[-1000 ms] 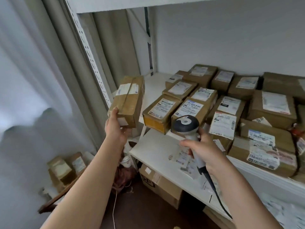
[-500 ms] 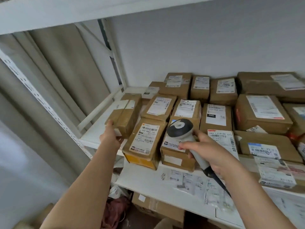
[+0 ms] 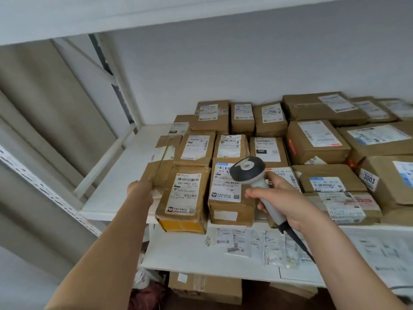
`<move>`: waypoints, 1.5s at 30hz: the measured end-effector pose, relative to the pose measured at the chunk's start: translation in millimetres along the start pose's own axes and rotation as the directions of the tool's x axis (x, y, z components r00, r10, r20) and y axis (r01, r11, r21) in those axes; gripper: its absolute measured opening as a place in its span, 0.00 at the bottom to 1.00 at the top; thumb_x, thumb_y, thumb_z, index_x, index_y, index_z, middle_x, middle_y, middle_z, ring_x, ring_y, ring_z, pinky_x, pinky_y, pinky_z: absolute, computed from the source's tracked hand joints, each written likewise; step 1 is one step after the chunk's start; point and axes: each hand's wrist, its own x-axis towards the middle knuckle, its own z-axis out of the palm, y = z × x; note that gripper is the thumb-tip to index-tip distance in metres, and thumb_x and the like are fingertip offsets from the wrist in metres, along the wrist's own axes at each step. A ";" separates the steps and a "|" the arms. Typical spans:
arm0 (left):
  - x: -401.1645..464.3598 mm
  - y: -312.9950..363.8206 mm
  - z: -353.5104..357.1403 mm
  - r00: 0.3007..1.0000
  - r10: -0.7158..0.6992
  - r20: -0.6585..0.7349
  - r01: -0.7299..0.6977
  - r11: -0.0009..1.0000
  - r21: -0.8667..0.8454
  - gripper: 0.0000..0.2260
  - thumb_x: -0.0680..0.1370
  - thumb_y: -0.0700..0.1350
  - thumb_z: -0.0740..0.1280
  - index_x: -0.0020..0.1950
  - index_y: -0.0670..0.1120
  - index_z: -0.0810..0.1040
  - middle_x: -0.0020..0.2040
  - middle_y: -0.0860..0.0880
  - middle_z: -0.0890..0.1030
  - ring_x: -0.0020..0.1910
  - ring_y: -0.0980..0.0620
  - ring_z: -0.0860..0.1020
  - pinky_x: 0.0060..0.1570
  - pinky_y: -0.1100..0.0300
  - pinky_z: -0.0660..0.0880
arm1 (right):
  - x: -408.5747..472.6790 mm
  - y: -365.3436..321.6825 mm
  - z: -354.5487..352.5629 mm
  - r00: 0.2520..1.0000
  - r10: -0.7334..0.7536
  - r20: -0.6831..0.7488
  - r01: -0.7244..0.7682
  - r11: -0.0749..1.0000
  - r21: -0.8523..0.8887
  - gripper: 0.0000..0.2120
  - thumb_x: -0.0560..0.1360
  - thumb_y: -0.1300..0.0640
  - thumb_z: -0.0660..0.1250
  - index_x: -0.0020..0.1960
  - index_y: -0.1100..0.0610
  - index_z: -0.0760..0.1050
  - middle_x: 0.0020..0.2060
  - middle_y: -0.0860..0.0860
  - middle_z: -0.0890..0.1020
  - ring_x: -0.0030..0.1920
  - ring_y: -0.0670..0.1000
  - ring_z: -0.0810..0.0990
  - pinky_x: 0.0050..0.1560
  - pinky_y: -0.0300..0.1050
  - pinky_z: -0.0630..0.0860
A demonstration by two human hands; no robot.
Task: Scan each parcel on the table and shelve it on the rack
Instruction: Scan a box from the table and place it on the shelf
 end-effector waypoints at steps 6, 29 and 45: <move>-74.8 38.5 9.6 0.910 0.272 -0.312 -0.255 0.962 0.094 0.16 0.78 0.39 0.64 0.65 0.44 0.72 0.69 0.42 0.64 0.68 0.42 0.65 0.65 0.50 0.65 | -26.2 5.7 -8.2 0.995 -0.029 -0.100 0.034 0.998 0.050 0.17 0.74 0.58 0.73 0.59 0.48 0.72 0.38 0.52 0.82 0.30 0.47 0.78 0.34 0.43 0.75; -555.5 -134.6 342.3 0.306 0.530 0.791 -0.591 0.757 -0.279 0.11 0.76 0.34 0.65 0.36 0.45 0.78 0.35 0.51 0.77 0.37 0.54 0.74 0.40 0.62 0.71 | -268.9 185.2 -324.1 0.646 0.142 -0.750 0.219 0.907 0.361 0.14 0.75 0.59 0.72 0.59 0.55 0.74 0.52 0.63 0.81 0.31 0.49 0.76 0.38 0.49 0.74; -932.1 -311.8 552.2 -0.135 0.151 0.979 -0.615 0.763 -0.202 0.14 0.77 0.31 0.60 0.36 0.46 0.77 0.38 0.49 0.77 0.34 0.53 0.75 0.38 0.61 0.73 | -458.2 317.9 -623.8 0.117 0.377 -0.919 0.369 0.842 0.393 0.12 0.77 0.60 0.69 0.58 0.52 0.73 0.50 0.58 0.84 0.33 0.47 0.76 0.37 0.43 0.76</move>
